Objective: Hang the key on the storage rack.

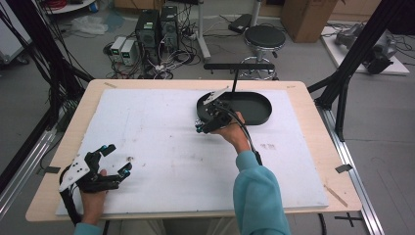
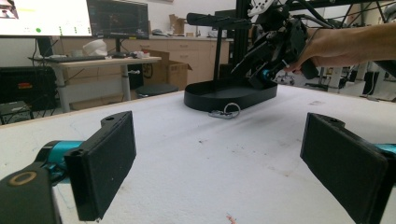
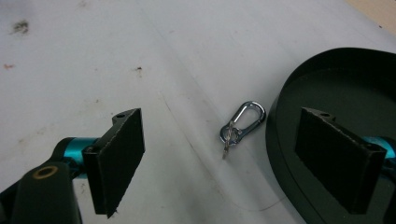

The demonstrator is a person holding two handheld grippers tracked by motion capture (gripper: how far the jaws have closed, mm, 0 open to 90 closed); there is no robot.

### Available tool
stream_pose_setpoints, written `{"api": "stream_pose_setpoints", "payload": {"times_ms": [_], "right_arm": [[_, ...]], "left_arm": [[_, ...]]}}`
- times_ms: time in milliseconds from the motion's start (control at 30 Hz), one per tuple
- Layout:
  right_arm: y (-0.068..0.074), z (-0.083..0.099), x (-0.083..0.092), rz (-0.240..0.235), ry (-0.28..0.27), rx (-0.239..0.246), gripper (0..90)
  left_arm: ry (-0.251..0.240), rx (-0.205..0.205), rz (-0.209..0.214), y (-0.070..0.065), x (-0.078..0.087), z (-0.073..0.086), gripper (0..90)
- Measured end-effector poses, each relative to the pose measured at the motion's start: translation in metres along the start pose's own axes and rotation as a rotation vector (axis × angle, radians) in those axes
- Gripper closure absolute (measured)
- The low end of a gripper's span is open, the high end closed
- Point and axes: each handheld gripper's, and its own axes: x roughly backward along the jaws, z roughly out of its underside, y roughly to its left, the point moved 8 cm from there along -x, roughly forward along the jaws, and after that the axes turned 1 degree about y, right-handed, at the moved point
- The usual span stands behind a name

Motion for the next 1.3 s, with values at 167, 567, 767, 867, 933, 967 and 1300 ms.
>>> {"api": "stream_pose_setpoints", "payload": {"times_ms": [167,567,767,867,933,967,1300], "right_arm": [[0.000,0.003,-0.006,0.013,0.030,-0.017,24.2],[-0.001,0.010,-0.018,0.030,0.094,-0.022,50.2],[-0.002,0.012,-0.023,0.038,0.111,-0.053,58.3],[-0.003,0.014,-0.024,0.046,0.125,-0.047,61.6],[-0.003,0.014,-0.025,0.052,0.129,-0.053,63.6],[-0.003,0.014,-0.025,0.052,0.129,-0.053,63.6],[-0.006,0.019,-0.029,0.048,0.155,-0.092,75.9]], "left_arm": [[0.000,0.001,0.000,0.000,0.000,0.000,10.8],[0.001,0.003,0.000,0.001,0.000,0.000,10.8],[0.002,0.005,0.001,0.001,0.000,0.000,10.7],[0.001,0.005,0.001,0.001,0.000,0.000,10.8],[0.002,0.007,0.000,0.001,0.000,0.000,10.8],[0.002,0.006,0.001,0.001,0.000,0.000,10.8],[0.001,0.008,0.000,0.001,0.000,0.000,10.8]]}}
